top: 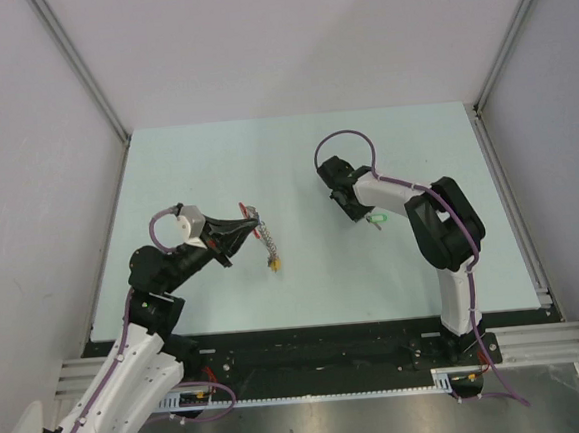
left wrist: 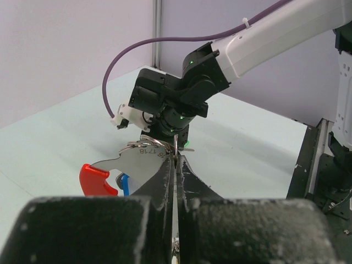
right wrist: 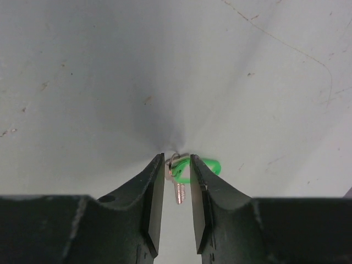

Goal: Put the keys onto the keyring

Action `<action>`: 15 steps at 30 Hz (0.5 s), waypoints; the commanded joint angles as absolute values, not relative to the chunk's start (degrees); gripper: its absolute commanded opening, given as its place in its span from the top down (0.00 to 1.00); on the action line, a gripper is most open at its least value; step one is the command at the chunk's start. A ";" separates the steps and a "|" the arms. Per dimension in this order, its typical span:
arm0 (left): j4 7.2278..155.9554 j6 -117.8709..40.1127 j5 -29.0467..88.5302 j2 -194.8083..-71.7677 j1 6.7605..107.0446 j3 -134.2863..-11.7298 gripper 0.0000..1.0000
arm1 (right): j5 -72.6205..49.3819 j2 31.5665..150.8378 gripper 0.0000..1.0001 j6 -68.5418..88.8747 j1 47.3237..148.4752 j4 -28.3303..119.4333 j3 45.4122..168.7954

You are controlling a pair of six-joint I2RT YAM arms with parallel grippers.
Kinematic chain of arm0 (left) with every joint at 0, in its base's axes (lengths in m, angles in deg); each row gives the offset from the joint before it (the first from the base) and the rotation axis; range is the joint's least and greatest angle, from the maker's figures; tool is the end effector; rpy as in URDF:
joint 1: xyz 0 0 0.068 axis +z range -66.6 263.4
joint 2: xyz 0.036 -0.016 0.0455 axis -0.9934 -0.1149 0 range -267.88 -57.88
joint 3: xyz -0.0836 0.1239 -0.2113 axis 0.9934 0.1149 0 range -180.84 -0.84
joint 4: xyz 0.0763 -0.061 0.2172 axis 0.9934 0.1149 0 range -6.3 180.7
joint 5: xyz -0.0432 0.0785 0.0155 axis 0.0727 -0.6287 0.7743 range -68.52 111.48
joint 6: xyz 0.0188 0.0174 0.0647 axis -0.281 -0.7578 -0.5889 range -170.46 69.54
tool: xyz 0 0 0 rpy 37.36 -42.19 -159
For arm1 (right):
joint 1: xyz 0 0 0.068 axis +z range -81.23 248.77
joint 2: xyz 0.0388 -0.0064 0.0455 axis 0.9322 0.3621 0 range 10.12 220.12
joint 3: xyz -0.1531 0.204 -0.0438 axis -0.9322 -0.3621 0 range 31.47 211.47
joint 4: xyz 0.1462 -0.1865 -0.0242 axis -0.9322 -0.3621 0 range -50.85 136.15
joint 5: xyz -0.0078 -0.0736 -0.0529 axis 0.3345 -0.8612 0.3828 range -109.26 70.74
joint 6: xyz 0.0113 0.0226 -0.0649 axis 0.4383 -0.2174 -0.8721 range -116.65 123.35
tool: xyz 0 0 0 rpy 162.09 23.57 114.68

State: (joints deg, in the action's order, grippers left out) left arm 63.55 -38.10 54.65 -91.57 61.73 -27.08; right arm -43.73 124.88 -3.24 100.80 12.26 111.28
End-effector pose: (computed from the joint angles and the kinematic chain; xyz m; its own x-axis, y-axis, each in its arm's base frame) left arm 0.1342 -0.0867 0.3095 0.0272 -0.2036 -0.9787 0.8302 0.5499 -0.0913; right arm 0.3386 0.1840 0.1460 -0.7446 -0.5889 -0.3143 -0.4443 0.7886 -0.4251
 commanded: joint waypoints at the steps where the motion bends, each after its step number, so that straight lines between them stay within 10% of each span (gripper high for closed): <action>1: 61.11 -39.30 54.53 -90.66 62.22 -29.40 1.00 | -47.56 126.58 0.71 -4.65 101.64 9.06 114.26; 15: 61.11 -39.21 54.97 -90.49 62.40 -29.40 1.00 | -48.97 128.16 0.78 -5.26 102.61 7.48 115.40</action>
State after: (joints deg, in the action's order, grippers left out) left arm 63.75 -38.49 54.67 -91.47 61.82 -27.08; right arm -47.16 127.15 -4.35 102.22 8.19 112.83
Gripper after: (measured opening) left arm 0.009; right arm 0.235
